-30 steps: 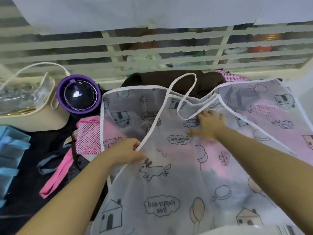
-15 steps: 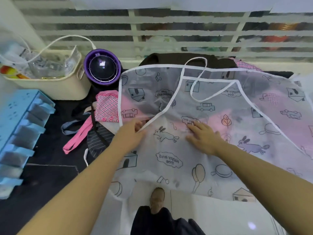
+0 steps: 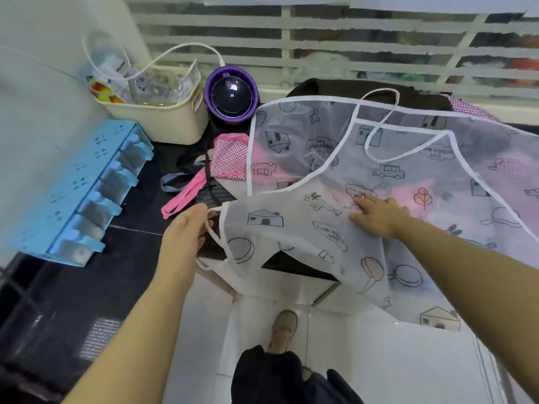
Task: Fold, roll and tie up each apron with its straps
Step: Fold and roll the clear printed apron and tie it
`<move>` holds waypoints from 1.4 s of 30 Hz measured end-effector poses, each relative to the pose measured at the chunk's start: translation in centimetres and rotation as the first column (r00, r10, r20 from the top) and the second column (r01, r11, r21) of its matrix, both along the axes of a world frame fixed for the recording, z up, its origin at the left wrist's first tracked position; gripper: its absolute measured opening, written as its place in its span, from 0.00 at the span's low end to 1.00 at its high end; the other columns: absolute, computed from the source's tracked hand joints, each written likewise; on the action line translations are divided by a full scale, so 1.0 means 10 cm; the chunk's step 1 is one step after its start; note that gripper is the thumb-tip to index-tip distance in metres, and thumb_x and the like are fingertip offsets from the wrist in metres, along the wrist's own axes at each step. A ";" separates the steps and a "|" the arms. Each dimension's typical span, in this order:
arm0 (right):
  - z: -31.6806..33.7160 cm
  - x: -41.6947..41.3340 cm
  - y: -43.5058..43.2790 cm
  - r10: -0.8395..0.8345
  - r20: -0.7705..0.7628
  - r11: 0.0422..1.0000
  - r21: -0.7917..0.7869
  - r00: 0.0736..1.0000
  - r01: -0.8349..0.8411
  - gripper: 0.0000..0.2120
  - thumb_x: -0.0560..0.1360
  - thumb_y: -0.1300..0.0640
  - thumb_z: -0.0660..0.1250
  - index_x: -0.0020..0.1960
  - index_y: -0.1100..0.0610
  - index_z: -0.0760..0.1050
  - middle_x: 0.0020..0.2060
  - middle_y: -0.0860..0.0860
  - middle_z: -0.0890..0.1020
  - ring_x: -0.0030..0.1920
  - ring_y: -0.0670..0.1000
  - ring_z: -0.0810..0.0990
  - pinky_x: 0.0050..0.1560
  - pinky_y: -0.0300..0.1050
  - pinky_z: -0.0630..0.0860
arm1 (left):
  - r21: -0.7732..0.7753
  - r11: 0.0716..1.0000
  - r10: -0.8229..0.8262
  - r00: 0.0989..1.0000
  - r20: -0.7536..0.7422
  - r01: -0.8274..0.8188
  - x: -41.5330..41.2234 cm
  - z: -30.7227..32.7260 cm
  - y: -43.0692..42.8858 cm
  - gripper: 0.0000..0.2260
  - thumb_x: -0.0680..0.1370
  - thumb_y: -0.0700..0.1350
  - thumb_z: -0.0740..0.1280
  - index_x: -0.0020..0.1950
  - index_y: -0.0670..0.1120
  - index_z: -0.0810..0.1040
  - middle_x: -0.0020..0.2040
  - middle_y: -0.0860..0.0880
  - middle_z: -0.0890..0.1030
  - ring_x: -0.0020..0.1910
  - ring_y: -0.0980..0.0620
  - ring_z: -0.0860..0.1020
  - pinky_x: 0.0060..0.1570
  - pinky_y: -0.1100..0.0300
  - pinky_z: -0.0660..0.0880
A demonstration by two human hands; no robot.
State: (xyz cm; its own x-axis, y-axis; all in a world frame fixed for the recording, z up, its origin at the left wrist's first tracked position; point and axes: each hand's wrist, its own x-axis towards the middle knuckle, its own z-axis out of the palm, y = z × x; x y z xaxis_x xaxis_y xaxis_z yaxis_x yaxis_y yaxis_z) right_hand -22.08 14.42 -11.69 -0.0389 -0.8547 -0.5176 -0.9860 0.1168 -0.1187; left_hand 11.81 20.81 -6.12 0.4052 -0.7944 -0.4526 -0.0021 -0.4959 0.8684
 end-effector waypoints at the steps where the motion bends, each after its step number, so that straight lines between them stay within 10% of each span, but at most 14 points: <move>1: 0.01 0.01 -0.01 -0.001 -0.005 1.000 -0.005 1.000 0.001 0.28 0.80 0.38 0.50 0.77 0.46 0.52 0.78 0.48 0.52 0.75 0.63 0.54 0.71 0.68 0.53 | -0.109 0.988 0.114 0.990 0.085 -0.104 -0.09 -0.02 0.12 0.07 0.78 0.51 0.65 0.52 0.51 0.79 0.51 0.52 0.81 0.49 0.55 0.78 0.51 0.57 0.74; 7: 0.02 0.01 -0.01 -0.045 0.065 0.998 -0.029 0.997 0.047 0.32 0.77 0.37 0.54 0.77 0.51 0.54 0.77 0.55 0.55 0.74 0.62 0.57 0.70 0.73 0.47 | -0.250 0.951 0.219 0.966 0.139 -0.180 -0.65 -0.15 0.65 0.15 0.82 0.47 0.57 0.36 0.44 0.68 0.33 0.53 0.69 0.29 0.60 0.66 0.35 0.59 0.64; 13: -0.01 0.01 0.03 -0.141 0.131 0.988 -0.048 0.981 0.148 0.25 0.77 0.44 0.59 0.68 0.56 0.63 0.71 0.59 0.58 0.70 0.65 0.62 0.70 0.71 0.49 | 0.149 0.918 0.394 0.893 -0.218 -0.368 -0.76 -0.39 0.63 0.13 0.74 0.56 0.58 0.44 0.47 0.74 0.43 0.48 0.75 0.46 0.45 0.74 0.45 0.55 0.70; 16: -0.04 -0.02 0.03 -0.143 0.173 0.988 -0.036 0.975 0.151 0.23 0.77 0.44 0.59 0.66 0.56 0.64 0.70 0.60 0.60 0.69 0.65 0.63 0.70 0.71 0.52 | 0.205 0.914 0.406 0.797 -0.446 -0.351 -0.92 -0.33 0.69 0.20 0.79 0.47 0.58 0.66 0.37 0.72 0.60 0.33 0.73 0.64 0.34 0.69 0.54 0.53 0.71; 19: -0.04 -0.04 0.01 -0.156 0.171 0.986 -0.028 0.973 0.163 0.21 0.77 0.43 0.58 0.65 0.55 0.65 0.71 0.59 0.60 0.70 0.65 0.63 0.70 0.72 0.49 | 0.096 0.917 0.382 0.786 -0.486 -0.386 -0.93 -0.22 0.61 0.10 0.79 0.40 0.59 0.56 0.40 0.76 0.57 0.40 0.77 0.52 0.45 0.77 0.53 0.50 0.76; 24: -0.06 -0.04 0.01 -0.192 0.226 0.978 -0.034 0.955 0.204 0.23 0.79 0.42 0.56 0.66 0.55 0.64 0.71 0.57 0.59 0.70 0.64 0.64 0.71 0.70 0.50 | -0.477 0.878 0.122 0.982 0.142 -0.040 -0.64 0.13 0.25 0.11 0.81 0.41 0.59 0.41 0.47 0.75 0.36 0.51 0.76 0.36 0.58 0.75 0.37 0.66 0.71; 29: -0.05 0.12 0.08 -0.235 0.310 0.956 -0.100 0.921 0.277 0.30 0.79 0.38 0.51 0.77 0.50 0.52 0.77 0.51 0.49 0.76 0.59 0.54 0.71 0.70 0.44 | -0.643 0.548 0.084 0.729 0.679 0.535 -0.50 0.57 -0.04 0.09 0.82 0.41 0.57 0.43 0.50 0.69 0.26 0.54 0.66 0.28 0.51 0.70 0.23 0.67 0.62; 32: -0.07 0.28 0.12 -0.201 0.312 0.948 -0.176 0.929 0.264 0.32 0.78 0.36 0.51 0.78 0.48 0.50 0.78 0.50 0.47 0.77 0.55 0.47 0.71 0.69 0.42 | -0.500 0.543 0.014 0.588 0.809 0.675 -0.27 0.64 -0.16 0.12 0.81 0.49 0.55 0.39 0.48 0.67 0.26 0.57 0.65 0.26 0.59 0.68 0.26 0.69 0.63; 37: -0.17 0.41 0.16 -0.113 0.181 0.974 -0.173 0.977 0.145 0.33 0.78 0.34 0.47 0.78 0.46 0.46 0.78 0.50 0.42 0.77 0.55 0.40 0.71 0.71 0.42 | 0.211 0.841 -0.393 0.294 0.871 0.498 0.35 0.09 -0.08 0.18 0.82 0.50 0.54 0.36 0.44 0.70 0.33 0.44 0.75 0.35 0.43 0.73 0.35 0.54 0.66; 39: -0.19 0.41 0.17 -0.079 0.123 0.979 -0.177 0.989 0.100 0.34 0.77 0.33 0.46 0.78 0.45 0.44 0.78 0.49 0.41 0.77 0.56 0.40 0.70 0.72 0.42 | 0.457 0.829 -0.554 0.362 0.750 0.323 0.54 -0.16 0.00 0.14 0.82 0.49 0.54 0.43 0.44 0.73 0.45 0.41 0.79 0.41 0.43 0.74 0.42 0.53 0.70; 42: -0.21 0.40 0.14 -0.045 0.077 0.988 -0.145 0.996 0.056 0.34 0.77 0.32 0.46 0.78 0.45 0.42 0.78 0.48 0.40 0.77 0.56 0.39 0.70 0.72 0.42 | 0.435 0.879 -0.462 0.570 0.680 0.195 0.54 -0.33 0.02 0.11 0.80 0.42 0.58 0.60 0.42 0.71 0.58 0.39 0.76 0.51 0.40 0.74 0.52 0.47 0.72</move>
State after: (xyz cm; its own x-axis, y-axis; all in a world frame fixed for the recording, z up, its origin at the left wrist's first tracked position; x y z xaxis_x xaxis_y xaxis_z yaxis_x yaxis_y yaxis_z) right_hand -18.06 15.86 -13.83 -0.0504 -0.9197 -0.3894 -0.9673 0.1420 -0.2102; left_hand 17.26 21.04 -9.41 0.4375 -0.8336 -0.3372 -0.7912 -0.5351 0.2961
